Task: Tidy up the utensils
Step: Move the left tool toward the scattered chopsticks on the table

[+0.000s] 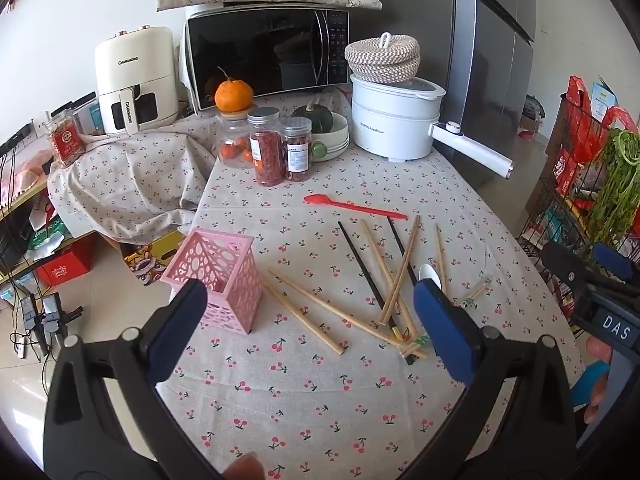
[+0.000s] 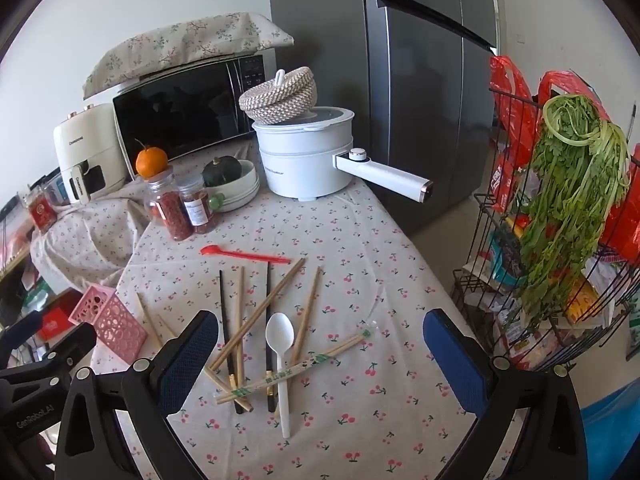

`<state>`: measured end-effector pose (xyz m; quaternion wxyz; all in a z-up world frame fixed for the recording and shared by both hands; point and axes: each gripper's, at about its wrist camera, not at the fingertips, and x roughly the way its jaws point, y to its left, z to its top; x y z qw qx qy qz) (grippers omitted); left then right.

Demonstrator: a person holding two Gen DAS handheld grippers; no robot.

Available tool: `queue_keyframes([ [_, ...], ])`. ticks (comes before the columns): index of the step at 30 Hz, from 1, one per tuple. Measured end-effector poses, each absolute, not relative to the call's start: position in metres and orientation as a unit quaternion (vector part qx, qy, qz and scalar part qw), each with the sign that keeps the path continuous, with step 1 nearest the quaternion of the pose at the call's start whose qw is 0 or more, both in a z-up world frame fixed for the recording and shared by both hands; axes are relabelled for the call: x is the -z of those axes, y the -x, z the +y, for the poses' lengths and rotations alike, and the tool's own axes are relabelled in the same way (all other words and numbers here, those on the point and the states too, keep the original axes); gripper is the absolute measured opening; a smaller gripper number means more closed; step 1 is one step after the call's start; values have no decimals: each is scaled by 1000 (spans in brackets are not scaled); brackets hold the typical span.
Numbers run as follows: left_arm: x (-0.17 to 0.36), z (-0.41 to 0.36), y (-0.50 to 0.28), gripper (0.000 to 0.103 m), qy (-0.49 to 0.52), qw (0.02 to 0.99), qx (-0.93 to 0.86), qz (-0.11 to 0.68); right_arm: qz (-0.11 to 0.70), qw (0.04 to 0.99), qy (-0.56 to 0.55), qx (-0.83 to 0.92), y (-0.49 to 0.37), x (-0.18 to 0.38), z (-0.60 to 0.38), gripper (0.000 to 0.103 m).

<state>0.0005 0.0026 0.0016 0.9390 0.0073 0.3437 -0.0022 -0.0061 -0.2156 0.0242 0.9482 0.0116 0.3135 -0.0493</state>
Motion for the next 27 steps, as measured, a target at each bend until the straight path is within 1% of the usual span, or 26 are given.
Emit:
queue_keyframes([
  [21, -1, 0, 6, 102, -14, 940, 0, 341, 322, 946, -18, 40, 5, -21, -215, 103],
  [27, -3, 0, 7, 102, -38, 941, -9, 337, 322, 946, -17, 40, 5, -20, -215, 103],
])
